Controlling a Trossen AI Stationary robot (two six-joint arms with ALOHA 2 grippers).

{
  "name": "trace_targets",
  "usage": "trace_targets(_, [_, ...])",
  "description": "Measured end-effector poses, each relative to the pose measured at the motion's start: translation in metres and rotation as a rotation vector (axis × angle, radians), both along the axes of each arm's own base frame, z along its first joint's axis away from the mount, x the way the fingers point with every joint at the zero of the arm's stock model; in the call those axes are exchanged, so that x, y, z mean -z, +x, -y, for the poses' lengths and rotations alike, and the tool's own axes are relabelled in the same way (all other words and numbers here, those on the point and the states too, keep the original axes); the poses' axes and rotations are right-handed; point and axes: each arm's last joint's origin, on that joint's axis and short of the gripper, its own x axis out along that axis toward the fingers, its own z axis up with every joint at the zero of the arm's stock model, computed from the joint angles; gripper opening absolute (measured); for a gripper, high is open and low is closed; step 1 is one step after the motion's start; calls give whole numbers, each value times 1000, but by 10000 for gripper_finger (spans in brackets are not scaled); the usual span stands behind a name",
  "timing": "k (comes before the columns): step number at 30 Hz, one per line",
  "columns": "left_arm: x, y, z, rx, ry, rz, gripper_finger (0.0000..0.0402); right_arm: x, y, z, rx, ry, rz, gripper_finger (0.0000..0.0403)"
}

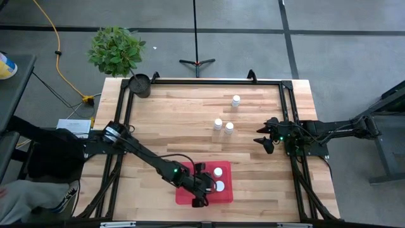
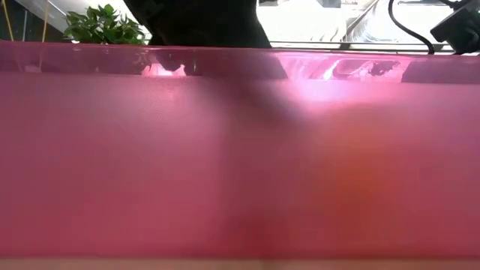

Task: Pick and place pill bottles into a basket
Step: Put the white pill bottle into the pink bin

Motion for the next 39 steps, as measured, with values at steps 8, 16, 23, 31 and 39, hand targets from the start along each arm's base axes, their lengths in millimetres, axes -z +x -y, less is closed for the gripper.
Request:
trace_targets(8, [2, 3, 1, 0, 6, 23, 253, 0, 0, 0, 0, 0, -1, 263])
trace_targets(16, [-2, 5, 2, 10, 10, 45, 327, 0, 0, 0, -1, -1, -3, 263])
trace_targets(23, [-9, 4, 1, 10, 4, 58, 327, 0, 0, 0, -2, -2, -3, 263])
trace_targets(31, [-45, -4, -8, -52, 28, 136, 315, 0, 0, 0, -2, -3, -4, 264])
trace_targets(39, [-93, -19, -23, -173, 178, 278, 314, 1, 0, 0, -2, -3, -7, 264])
